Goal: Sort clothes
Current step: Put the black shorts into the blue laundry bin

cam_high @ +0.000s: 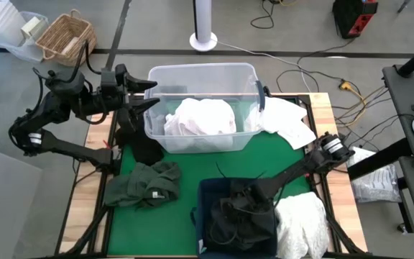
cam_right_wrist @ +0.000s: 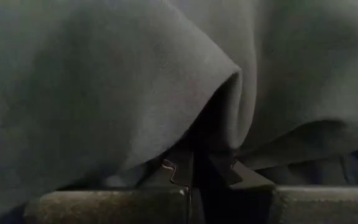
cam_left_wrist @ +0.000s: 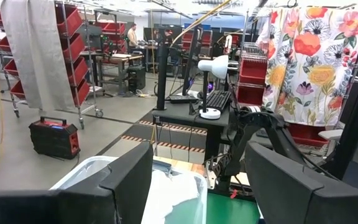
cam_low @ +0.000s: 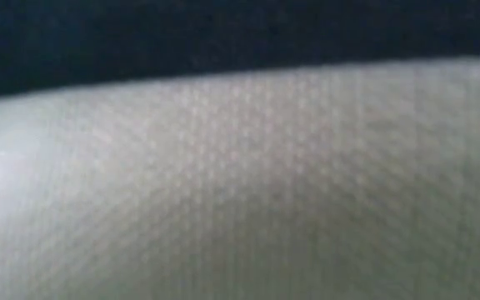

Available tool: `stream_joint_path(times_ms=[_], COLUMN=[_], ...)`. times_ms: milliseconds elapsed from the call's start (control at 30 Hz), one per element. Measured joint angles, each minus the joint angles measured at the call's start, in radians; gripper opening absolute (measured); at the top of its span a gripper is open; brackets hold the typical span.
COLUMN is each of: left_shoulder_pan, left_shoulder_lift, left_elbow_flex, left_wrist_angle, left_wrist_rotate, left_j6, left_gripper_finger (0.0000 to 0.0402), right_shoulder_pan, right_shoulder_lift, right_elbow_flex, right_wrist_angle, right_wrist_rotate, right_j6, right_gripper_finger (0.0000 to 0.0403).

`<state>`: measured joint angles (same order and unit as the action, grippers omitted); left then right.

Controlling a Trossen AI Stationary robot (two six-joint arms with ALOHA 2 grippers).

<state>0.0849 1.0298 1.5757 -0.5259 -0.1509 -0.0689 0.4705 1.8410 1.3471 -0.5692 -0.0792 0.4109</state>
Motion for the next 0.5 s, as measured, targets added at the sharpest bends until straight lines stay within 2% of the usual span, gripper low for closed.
stream_joint_path(times_ms=[300, 400, 500], left_shoulder_pan=[0.0, 0.0, 0.0], left_shoulder_lift=[0.0, 0.0, 0.001], left_elbow_flex=[0.0, 0.0, 0.0], left_wrist_angle=[-0.001, -0.001, -0.001], left_wrist_rotate=[0.0, 0.0, 0.0], left_j6=[0.0, 0.0, 0.0], left_gripper_finger=[0.0232, 0.0232, 0.0232], right_shoulder_pan=[-0.012, -0.02, -0.02], right_shoulder_lift=[-0.127, -0.177, -0.228], right_elbow_flex=[0.006, 0.007, 0.007], right_wrist_angle=[-0.015, -0.07, -0.156], right_wrist_rotate=[0.079, 0.084, 0.154], right_j6=[-0.003, 0.027, 0.043], right_gripper_finger=[0.0009, 0.0009, 0.0009])
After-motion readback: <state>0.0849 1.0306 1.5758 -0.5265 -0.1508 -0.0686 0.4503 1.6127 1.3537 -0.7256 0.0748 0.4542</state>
